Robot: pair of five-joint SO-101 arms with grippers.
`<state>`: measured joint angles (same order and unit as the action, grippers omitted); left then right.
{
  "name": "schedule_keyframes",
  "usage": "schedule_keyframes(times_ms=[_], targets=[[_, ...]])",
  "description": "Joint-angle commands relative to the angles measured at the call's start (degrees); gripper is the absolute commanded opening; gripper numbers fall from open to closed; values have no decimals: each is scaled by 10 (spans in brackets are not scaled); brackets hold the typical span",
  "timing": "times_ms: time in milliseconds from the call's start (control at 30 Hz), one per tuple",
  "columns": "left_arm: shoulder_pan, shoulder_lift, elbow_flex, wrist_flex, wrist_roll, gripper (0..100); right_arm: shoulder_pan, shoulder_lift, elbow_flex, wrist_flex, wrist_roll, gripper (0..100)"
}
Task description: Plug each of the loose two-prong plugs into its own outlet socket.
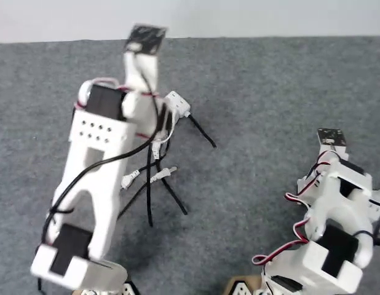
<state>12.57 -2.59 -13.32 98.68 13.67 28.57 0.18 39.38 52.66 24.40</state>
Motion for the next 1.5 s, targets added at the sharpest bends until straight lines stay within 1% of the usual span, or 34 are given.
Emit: schedule_keyframes(times_ms=[0,67,100,167,233,300,333,400,500,600,700,767,867,933,1000,1200,1267,1333,1400,1467], targets=[[-27,-83,124,15,26,13,-15,-22,1,-12,-5,20],[-27,-113,218,-13,18,13,-15,-22,1,-13,-5,20],[-27,-129,267,-40,13,13,-15,-22,1,-13,-5,20],[-27,-169,372,-121,14,13,-15,-22,1,-13,-5,20],[-31,-215,489,-231,15,13,-15,-22,1,-13,-5,20],[-27,-270,604,-324,15,13,-15,-22,1,-13,-5,20],[-25,-298,658,-362,16,13,-15,-22,1,-13,-5,20],[-4,-354,747,-408,16,13,-15,-22,1,-13,-5,20],[27,-417,824,-417,12,14,-15,-22,1,-13,-5,20],[42,-448,860,-417,-6,15,-15,-22,1,-13,-5,20],[54,-448,877,-418,-24,21,-15,-22,1,-13,-5,20],[49,-448,882,-417,-25,68,-15,-22,1,-12,-5,20],[40,-449,885,-406,-22,217,-15,-22,1,-11,-5,20],[38,-454,885,-396,3,291,-15,-22,1,-10,-5,20],[41,-455,879,-389,17,310,-22,-22,1,-9,-5,20],[34,-455,850,-384,16,308,-39,-22,1,-7,0,20],[20,-455,846,-386,2,308,-41,-24,1,-7,11,20],[-12,-455,831,-385,-33,308,-58,-29,-1,-7,35,18],[-62,-455,813,-388,-58,308,-87,-51,-2,7,38,18],[-119,-455,798,-389,-74,308,-142,-102,13,12,40,19]])
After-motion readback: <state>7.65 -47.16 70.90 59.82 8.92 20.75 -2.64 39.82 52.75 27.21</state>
